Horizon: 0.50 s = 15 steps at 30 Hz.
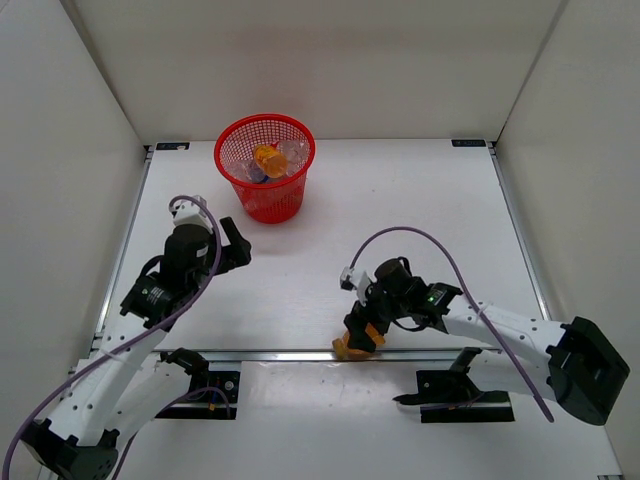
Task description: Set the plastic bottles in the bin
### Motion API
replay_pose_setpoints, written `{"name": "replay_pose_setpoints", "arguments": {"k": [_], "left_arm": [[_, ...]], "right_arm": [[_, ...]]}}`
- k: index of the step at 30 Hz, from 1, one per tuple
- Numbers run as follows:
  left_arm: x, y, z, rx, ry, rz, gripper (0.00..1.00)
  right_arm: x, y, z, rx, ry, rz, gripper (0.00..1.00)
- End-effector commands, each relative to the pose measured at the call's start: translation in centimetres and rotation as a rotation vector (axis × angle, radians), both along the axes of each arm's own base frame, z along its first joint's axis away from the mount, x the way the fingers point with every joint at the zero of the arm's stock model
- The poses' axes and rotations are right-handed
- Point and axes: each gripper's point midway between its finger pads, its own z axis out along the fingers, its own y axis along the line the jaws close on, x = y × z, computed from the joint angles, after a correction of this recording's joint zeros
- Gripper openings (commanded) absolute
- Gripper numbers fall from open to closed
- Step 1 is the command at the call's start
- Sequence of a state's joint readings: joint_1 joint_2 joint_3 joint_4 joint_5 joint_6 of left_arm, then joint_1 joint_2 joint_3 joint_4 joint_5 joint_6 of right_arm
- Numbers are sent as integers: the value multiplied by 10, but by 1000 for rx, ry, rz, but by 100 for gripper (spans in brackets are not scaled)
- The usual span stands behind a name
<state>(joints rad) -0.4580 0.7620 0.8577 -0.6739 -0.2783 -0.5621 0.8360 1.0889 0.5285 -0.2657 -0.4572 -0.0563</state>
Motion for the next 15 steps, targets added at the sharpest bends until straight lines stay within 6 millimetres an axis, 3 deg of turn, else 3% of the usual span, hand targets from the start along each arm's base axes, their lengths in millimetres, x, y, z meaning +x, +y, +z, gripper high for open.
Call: {"name": "replay_pose_setpoints", "arguments": {"k": [1,3,8,12,13,15], "left_arm": [[-5,-5,-6,-28,12,-25,99],[-7,-5,-10,-31,20,-32,99],[-12,-3,-13,-47,12,-10,99],[-15,7,-6,-58,-4,27,99],[-16,7,-4,-61,-11,27,98],[-16,9,-3,-65,-14,41,98]], "right_arm": [[-20,-3,-11,-75,-33,132,99],[-32,-9,-20,-164,-57,186,100],[-17,-25,-43,-353,-121,163,97],[-9,-35,-53,-442,-137,145,86],[-4,-31,-49,-427,-144,133,82],[7,-14,-29,-346,-187,101,46]]}}
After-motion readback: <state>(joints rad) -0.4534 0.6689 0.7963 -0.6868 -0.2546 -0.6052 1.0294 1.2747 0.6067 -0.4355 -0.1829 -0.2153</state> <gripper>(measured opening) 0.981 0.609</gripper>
